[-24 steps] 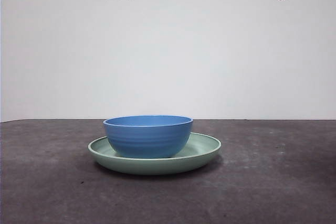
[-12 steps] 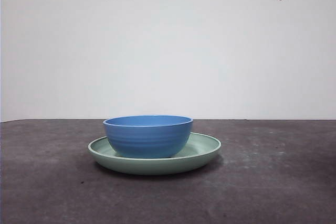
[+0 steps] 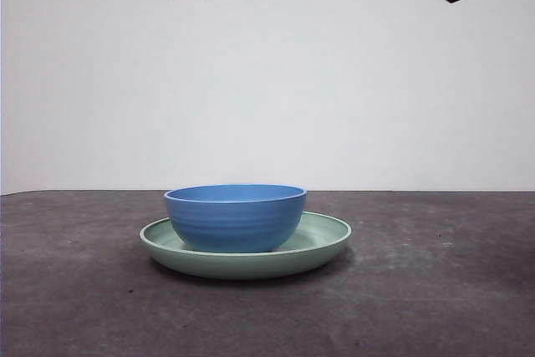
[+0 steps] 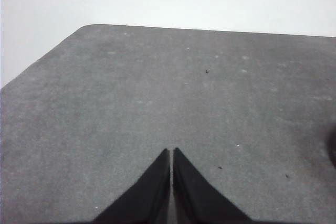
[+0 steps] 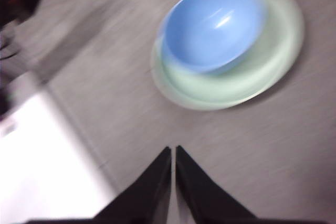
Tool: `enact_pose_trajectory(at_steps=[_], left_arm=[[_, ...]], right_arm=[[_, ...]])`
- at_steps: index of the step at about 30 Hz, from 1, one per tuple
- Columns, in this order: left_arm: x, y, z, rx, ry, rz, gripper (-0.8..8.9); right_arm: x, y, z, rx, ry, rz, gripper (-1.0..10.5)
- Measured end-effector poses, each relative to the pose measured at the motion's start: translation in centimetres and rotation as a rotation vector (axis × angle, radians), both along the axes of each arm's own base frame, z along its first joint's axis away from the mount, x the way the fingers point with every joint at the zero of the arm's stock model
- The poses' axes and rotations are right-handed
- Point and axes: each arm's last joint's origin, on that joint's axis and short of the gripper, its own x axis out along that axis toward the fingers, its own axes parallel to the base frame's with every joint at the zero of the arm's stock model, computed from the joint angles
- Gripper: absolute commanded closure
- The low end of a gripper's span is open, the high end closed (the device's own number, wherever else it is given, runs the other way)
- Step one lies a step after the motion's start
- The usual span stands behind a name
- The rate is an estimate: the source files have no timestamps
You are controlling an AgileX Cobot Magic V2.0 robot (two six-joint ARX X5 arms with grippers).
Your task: Pick up the blue bowl, put it on the green plate, put it on desk
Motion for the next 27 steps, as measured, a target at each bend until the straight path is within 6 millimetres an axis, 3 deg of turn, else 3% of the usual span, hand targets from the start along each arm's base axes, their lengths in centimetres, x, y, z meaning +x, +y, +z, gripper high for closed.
enact_pose_trajectory(at_steps=[5, 11, 18, 27], left_arm=[[0.0, 0.0, 0.0, 0.000, 0.000, 0.000, 8.04], [0.0, 0.0, 0.0, 0.000, 0.000, 0.000, 8.04], [0.0, 0.0, 0.0, 0.000, 0.000, 0.000, 8.04], [0.0, 0.0, 0.0, 0.000, 0.000, 0.000, 8.03]], right_arm=[[-0.2, -2.3, 1.6, 0.059, -0.254, -0.143, 9.4], [-1.6, -5.3, 0.1, 0.077, -0.493, -0.359, 9.4], [-2.8, -6.9, -5.0, 0.064, -0.673, -0.525, 9.4], [-3.6, -7.8, -11.5, -0.007, -0.688, -0.704, 9.4]])
